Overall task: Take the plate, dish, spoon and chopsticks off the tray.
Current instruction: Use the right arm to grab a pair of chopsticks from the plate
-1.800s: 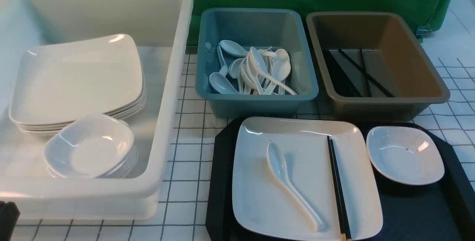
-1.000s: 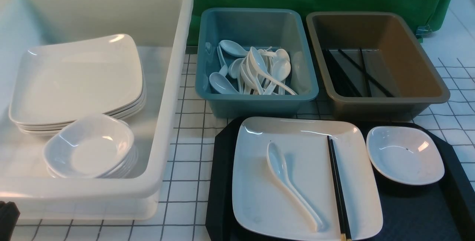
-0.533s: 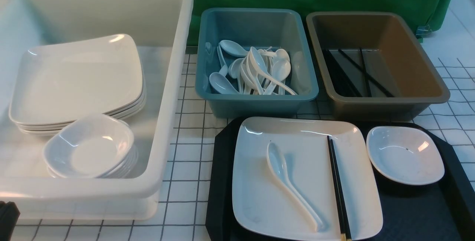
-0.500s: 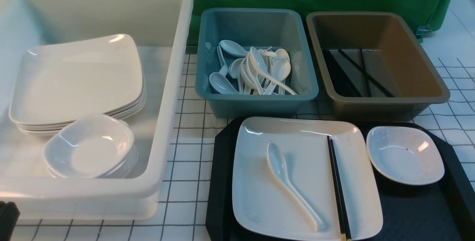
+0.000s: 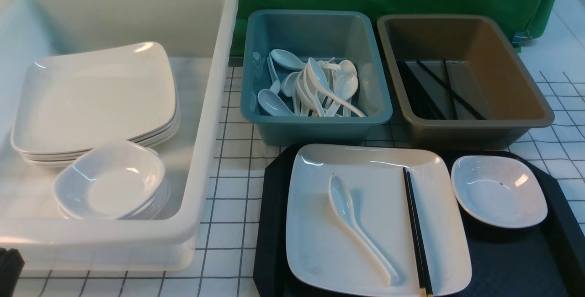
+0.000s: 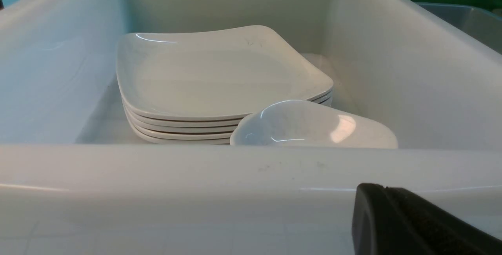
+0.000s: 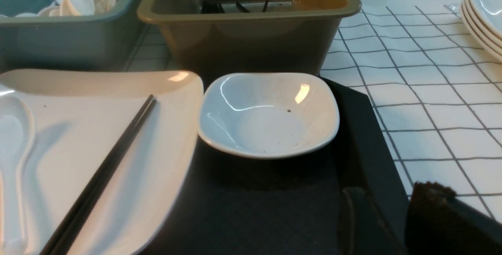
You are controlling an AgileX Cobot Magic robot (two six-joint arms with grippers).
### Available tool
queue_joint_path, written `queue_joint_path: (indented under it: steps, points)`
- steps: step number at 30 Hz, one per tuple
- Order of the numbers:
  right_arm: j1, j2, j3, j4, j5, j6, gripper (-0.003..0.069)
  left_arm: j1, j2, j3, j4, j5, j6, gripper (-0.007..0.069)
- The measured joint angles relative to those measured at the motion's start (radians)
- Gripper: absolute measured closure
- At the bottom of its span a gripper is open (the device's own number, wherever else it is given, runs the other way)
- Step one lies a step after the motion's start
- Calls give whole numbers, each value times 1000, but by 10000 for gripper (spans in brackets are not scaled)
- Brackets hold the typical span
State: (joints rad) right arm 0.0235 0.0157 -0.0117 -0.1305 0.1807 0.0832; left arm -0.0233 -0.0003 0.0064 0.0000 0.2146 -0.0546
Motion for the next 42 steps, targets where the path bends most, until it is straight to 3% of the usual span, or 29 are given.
queue_joint_path:
  steps: [4,5,10,17,22,25,27,31,37,40,42]
  points:
    - [0,0,0,50,-10,215,417,0,0,0,0,0,0,605]
    - [0,0,0,101,-14,378,417,0,0,0,0,0,0,605]
    - [0,0,1,162,-16,717,417,0,0,0,0,0,0,605]
    - [1,0,4,181,-40,796,419,0,0,0,0,0,0,605]
    - [24,0,2,204,-226,817,461,0,0,0,0,0,0,605]
    - [57,12,-96,209,-276,696,552,0,0,0,0,0,0,605]
    - [84,89,-240,210,-191,489,627,0,0,0,0,0,0,605]
    - [109,303,-444,210,125,220,629,0,0,0,0,0,0,605]
    - [111,722,-602,224,594,50,617,0,0,0,0,0,0,605]
    - [118,869,-619,319,680,-83,605,0,0,0,0,0,0,605]
    - [154,1009,-621,477,723,-221,585,0,0,0,0,0,0,605]
